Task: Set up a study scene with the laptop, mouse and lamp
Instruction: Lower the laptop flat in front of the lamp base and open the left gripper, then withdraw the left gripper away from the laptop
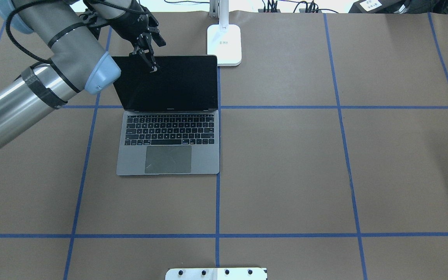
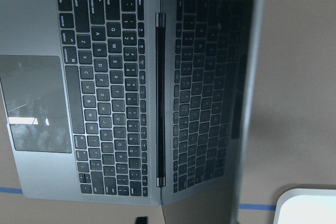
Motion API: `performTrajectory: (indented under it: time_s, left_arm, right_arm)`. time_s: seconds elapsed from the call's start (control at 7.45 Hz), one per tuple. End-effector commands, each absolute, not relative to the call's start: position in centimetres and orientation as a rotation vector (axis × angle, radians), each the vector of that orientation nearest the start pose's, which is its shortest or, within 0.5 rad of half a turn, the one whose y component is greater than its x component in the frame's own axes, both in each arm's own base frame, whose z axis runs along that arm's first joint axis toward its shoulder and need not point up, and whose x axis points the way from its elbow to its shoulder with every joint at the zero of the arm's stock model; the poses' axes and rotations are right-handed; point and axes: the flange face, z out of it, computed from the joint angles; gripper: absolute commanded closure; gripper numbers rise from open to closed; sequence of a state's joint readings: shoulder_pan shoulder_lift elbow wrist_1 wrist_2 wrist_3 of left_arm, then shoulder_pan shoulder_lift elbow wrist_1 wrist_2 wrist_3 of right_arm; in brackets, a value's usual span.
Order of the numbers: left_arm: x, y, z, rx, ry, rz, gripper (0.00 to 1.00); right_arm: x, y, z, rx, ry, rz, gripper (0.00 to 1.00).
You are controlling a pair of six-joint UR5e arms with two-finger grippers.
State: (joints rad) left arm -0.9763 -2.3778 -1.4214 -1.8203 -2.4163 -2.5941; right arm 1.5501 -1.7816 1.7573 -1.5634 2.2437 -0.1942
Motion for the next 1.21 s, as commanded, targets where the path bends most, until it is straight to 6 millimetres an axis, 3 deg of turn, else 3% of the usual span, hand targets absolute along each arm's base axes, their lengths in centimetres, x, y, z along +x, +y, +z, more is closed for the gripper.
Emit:
performTrajectory:
  time_s: [0.0, 0.4, 0.54, 0.81, 1.07]
  left_arm:
    - [31.1, -61.4, 18.1, -0.789, 1.012, -1.272, 0.0]
    - [20.3, -57.3, 23.9, -0.489, 1.141, -1.026, 0.0]
    - [17.3, -56.0, 27.6, -0.393, 1.136, -0.941, 0.0]
    - [12.9, -54.4, 33.3, -0.203, 1.111, -0.728, 0.0]
    - [9.3, -53.1, 40.0, -0.036, 1.046, -0.468, 0.0]
  right_arm:
    - [6.3, -41.0, 65.6, 0.135, -0.667, -0.236, 0.0]
    - [6.3, -41.2, 65.3, 0.168, -0.659, -0.254, 0.0]
    - [6.3, -41.1, 65.5, 0.16, -0.663, -0.243, 0.0]
    - [7.0, -40.4, 66.8, 0.138, -0.663, -0.22, 0.0]
    - [9.8, -39.2, 68.2, 0.136, -0.654, -0.152, 0.0]
